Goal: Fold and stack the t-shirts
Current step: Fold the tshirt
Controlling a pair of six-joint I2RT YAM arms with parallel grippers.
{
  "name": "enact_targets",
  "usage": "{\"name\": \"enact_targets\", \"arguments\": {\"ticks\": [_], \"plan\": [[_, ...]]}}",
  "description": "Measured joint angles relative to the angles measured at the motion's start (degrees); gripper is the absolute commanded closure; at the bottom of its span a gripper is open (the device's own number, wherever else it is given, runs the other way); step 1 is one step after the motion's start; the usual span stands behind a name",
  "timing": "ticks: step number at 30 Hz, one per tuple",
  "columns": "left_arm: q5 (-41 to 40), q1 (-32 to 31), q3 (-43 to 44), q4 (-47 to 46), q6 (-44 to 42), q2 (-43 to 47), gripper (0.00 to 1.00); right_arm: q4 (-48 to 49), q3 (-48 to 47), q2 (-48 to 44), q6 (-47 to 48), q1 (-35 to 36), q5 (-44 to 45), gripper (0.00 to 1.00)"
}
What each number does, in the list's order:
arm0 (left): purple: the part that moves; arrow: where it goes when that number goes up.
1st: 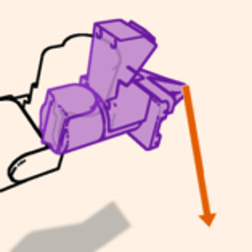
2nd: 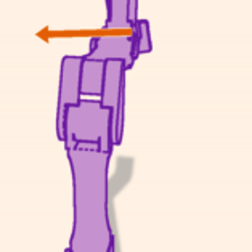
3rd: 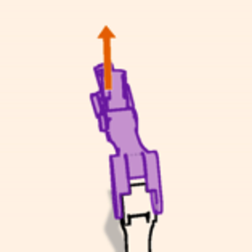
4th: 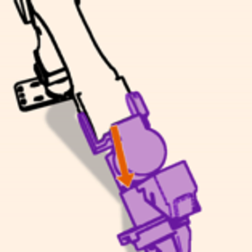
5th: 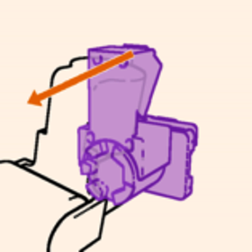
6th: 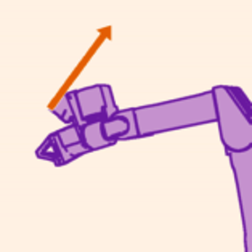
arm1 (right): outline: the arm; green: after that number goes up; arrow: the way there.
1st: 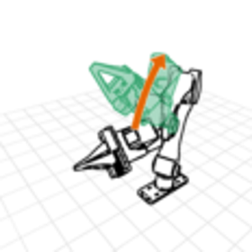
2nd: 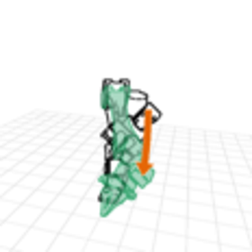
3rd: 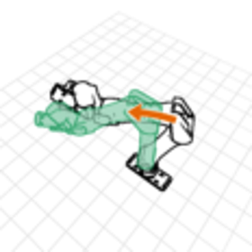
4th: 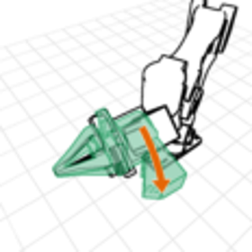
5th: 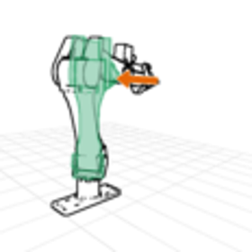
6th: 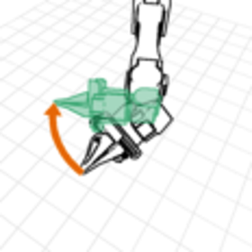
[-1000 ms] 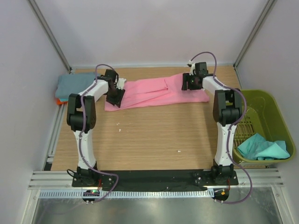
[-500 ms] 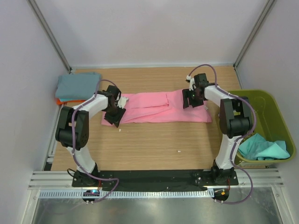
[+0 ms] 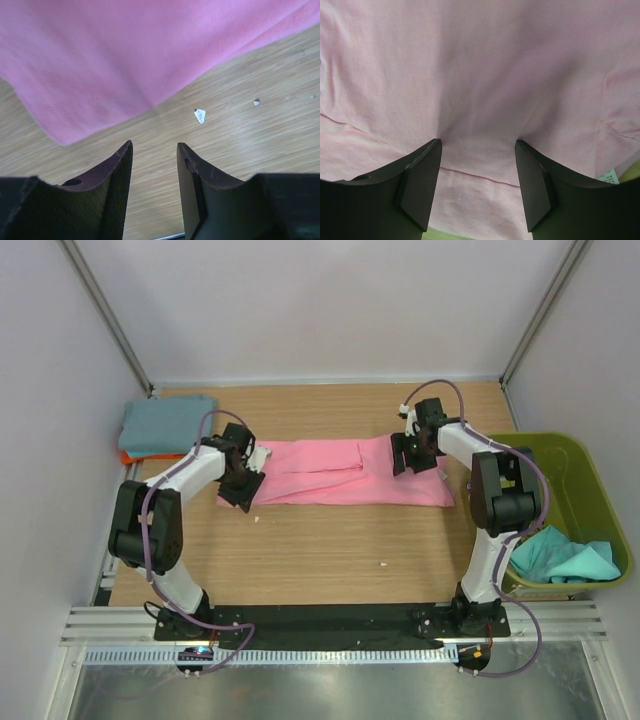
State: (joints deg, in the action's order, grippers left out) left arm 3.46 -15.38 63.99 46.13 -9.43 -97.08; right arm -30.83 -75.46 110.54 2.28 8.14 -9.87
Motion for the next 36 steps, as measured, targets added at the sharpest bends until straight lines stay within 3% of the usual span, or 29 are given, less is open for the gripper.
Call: {"name": "enact_targets", "arguments": {"ticks": [10, 18, 26, 32, 36], "plan": [[-0.8, 0.0, 10.6, -2.9, -0.6, -6.7, 0.58, 0.3, -2.6, 2.0, 0.0, 0.1, 0.7, 0.33], [-1.8, -0.1, 11.6, -5.5, -1.5, -13.4, 0.59, 0.3, -10.1, 7.4, 0.1, 0.1, 1.0, 0.33], [-5.2, -3.7, 11.2, -7.0, -1.6, -13.4, 0.6, -0.1, -33.6, 23.0, 0.5, 0.9, 1.8, 0.33], [-10.1, -11.0, 8.7, -8.9, -2.0, -11.7, 0.61, -0.9, -54.3, 35.8, 2.0, 3.3, 3.8, 0.3], [-12.8, -17.1, 5.2, -9.2, -2.1, -9.2, 0.61, -0.7, -60.4, 39.8, 4.6, 5.9, 6.6, 0.28]]}}
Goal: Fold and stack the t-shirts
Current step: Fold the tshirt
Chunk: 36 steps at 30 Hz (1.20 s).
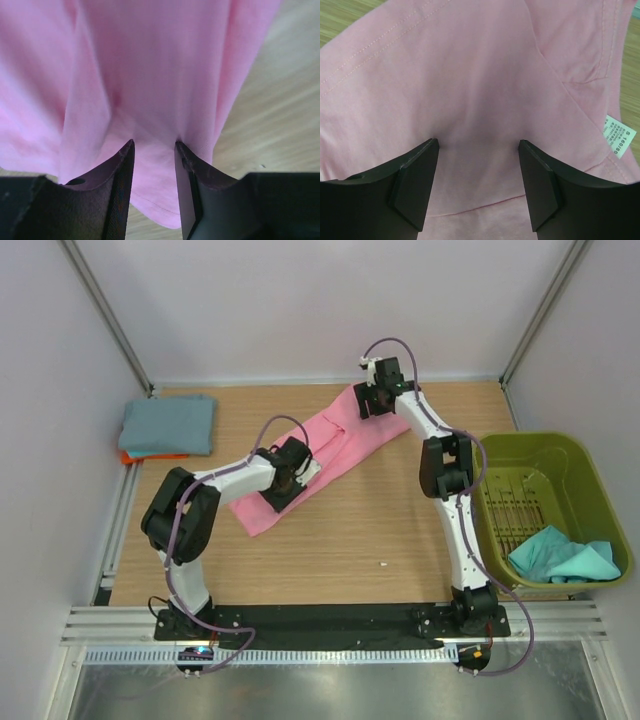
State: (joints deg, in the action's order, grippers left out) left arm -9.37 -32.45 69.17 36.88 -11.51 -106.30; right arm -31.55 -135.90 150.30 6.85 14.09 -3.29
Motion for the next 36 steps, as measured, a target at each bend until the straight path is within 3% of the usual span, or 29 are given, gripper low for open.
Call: {"name": "enact_targets", "arguments": {"ticks": [9, 14, 16, 19, 23, 26, 36], "plan": [[-7.1, -6.1, -1.0, 1.7, -0.5, 0.8, 0.6, 4.3, -0.5, 0.5, 1.6, 3.7, 4.6, 0.24], [-12.2, -6.5, 2.4, 3.3, -4.4, 2.3, 0.5, 6.1, 0.0, -0.4, 4.1, 4.5, 8.9, 0.23], [-13.0, -6.5, 3.5, 3.2, -7.1, 5.2, 0.38, 7.1, 3.6, -3.6, 4.5, 4.5, 10.1, 0.23], [-13.6, -6.4, 2.8, 2.0, -11.4, 11.6, 0.34, 8.7, 12.2, -11.7, 3.7, 4.1, 11.8, 0.23], [-13.5, -6.0, -4.0, -2.5, -17.1, 19.6, 0.25, 13.3, 23.7, -24.1, 0.2, 3.7, 13.7, 0.23], [-12.7, -5.7, -9.2, -3.5, -19.2, 20.7, 0.24, 16.9, 29.2, -30.3, -3.3, 3.3, 14.5, 0.23], [-9.4, -5.6, -21.0, -7.5, -22.0, 20.2, 0.22, 19.1, 31.6, -24.9, -9.2, 3.7, 14.7, 0.23]]}}
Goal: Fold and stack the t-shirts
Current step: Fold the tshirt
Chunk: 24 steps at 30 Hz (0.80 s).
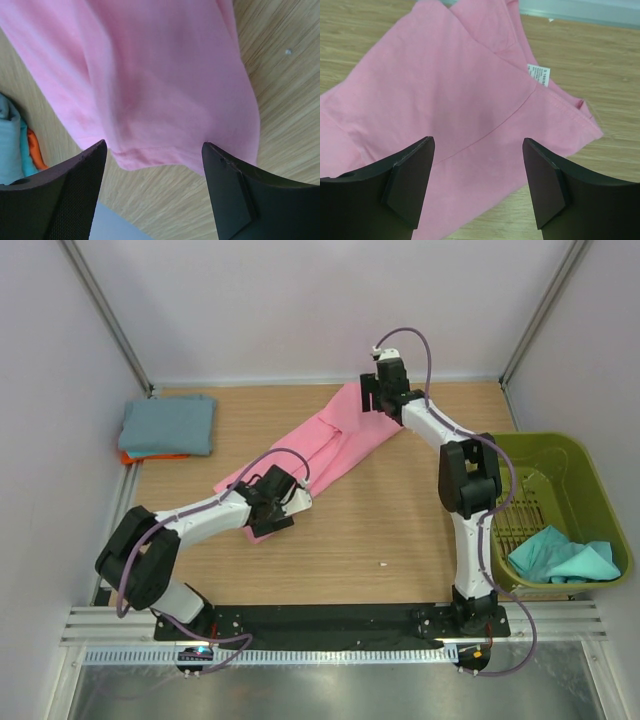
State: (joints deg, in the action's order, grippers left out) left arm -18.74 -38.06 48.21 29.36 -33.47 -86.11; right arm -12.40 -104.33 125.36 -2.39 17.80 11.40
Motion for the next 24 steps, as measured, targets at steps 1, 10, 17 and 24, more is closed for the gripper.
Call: {"name": "enact_targets", "arguments": {"ticks": [1, 10, 17, 24], "plan": [[0.3, 0.0, -0.1, -0.5, 0.0, -0.6, 0.22, 0.0, 0.0, 0.9, -0.2, 0.1, 0.1, 0.23], [0.5, -0.5, 1.8, -3.1, 0.4, -5.7, 0.18, -0.2, -1.0, 6.8, -1.0, 0.1, -0.2, 0.22], [-2.4, -5.3, 1.4, -4.8, 1.2, -5.4, 0.0, -1.2, -4.2, 11.5, -2.2, 0.0, -3.1, 0.22], [-1.2, -13.7, 0.4, -3.9, 2.8, -3.8, 0.01, -1.8, -11.8, 16.1, -2.9, 0.2, -6.5, 0.22]]}}
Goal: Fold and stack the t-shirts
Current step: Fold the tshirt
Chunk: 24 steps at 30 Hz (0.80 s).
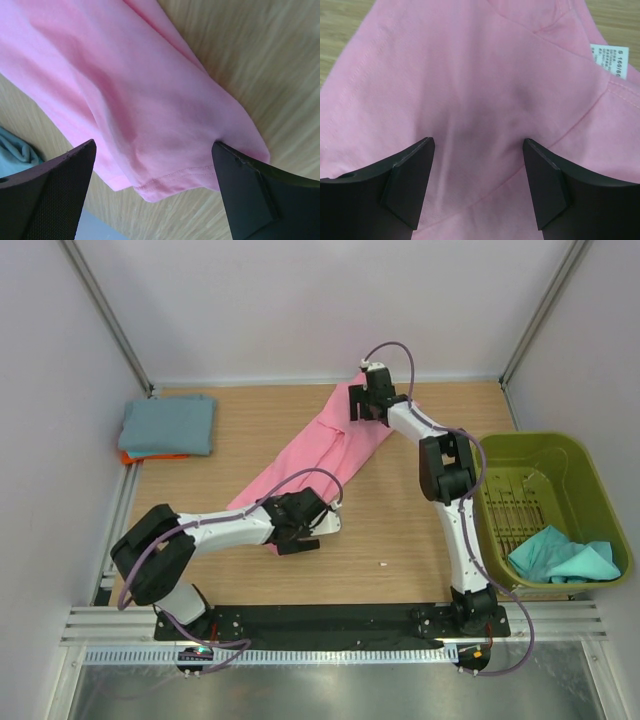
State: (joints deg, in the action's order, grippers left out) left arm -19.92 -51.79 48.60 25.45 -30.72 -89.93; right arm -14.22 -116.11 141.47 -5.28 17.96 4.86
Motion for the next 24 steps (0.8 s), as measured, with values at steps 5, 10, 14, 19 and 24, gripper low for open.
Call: {"name": "enact_targets", "arguments": {"ticks": [5, 10, 14, 19, 24], "plan": [[2.0, -2.3, 2.9, 1.7, 1.8, -2.1, 0.0, -0.8, -6.8, 4.1, -2.9, 0.1, -3.8, 0.22], [3.2, -6.1, 7.3, 2.4, 3.5, -5.9, 0.0, -0.4, -11.0, 6.9, -4.8, 0.6, -6.7, 0.22], [4.5, -9.5, 10.5, 2.9, 5.6, -8.3, 0.0, 0.4, -14.8, 9.5, -6.0, 1.0, -8.9, 0.22], [5.1, -13.3, 15.6, 3.6, 8.6, -12.4, 0.0, 2.1, -19.1, 12.6, -8.0, 1.3, -11.7, 0.22], [5.0, -16.2, 20.3, 3.9, 10.4, -16.1, 0.0, 3.3, -20.0, 13.4, -10.1, 1.4, -14.3, 0.22]]}}
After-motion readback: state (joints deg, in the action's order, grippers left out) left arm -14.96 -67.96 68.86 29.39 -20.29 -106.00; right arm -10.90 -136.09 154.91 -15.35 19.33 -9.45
